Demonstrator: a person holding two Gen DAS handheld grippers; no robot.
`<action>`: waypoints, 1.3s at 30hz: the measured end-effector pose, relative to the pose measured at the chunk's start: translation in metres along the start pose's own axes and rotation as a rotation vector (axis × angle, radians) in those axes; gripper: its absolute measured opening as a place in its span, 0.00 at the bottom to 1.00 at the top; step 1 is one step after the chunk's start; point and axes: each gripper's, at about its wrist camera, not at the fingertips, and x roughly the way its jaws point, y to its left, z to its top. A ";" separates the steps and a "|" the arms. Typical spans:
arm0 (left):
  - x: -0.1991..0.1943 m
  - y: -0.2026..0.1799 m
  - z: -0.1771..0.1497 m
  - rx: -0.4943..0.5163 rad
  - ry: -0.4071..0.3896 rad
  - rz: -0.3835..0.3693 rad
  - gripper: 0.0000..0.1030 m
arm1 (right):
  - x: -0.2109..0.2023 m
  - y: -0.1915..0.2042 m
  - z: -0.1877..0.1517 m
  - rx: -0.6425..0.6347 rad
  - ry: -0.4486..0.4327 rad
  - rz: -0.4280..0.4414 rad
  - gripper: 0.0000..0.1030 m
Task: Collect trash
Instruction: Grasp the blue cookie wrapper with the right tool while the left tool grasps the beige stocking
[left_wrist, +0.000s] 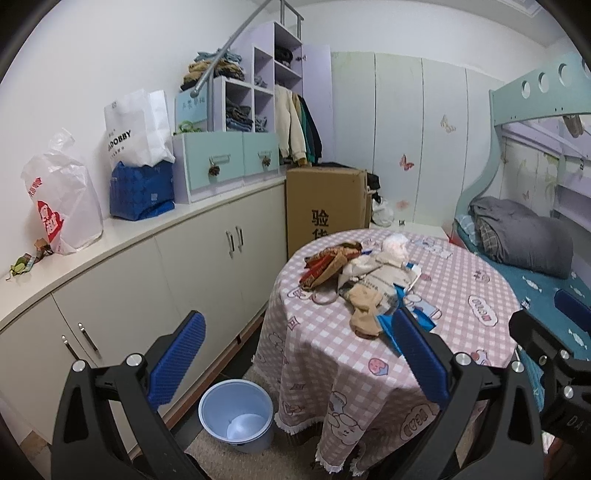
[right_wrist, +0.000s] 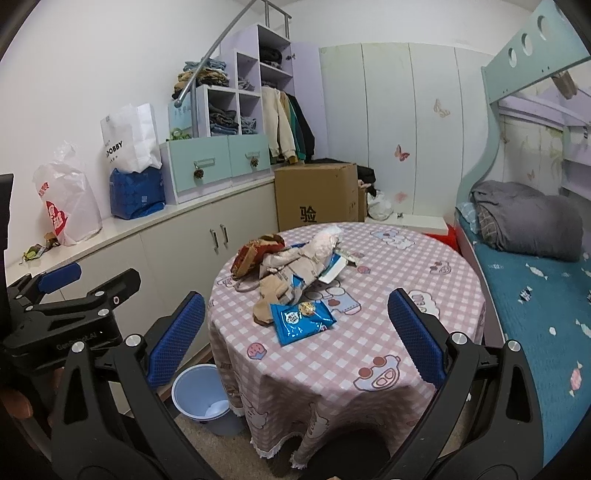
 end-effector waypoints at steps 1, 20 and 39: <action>0.004 0.000 -0.001 0.005 0.010 0.003 0.96 | 0.003 -0.002 -0.001 0.005 0.010 -0.001 0.94; 0.135 -0.005 -0.037 0.007 0.282 -0.049 0.96 | 0.128 -0.037 -0.033 0.109 0.228 0.018 0.94; 0.204 -0.036 -0.025 -0.046 0.324 -0.224 0.71 | 0.214 -0.057 -0.042 0.152 0.357 0.125 0.17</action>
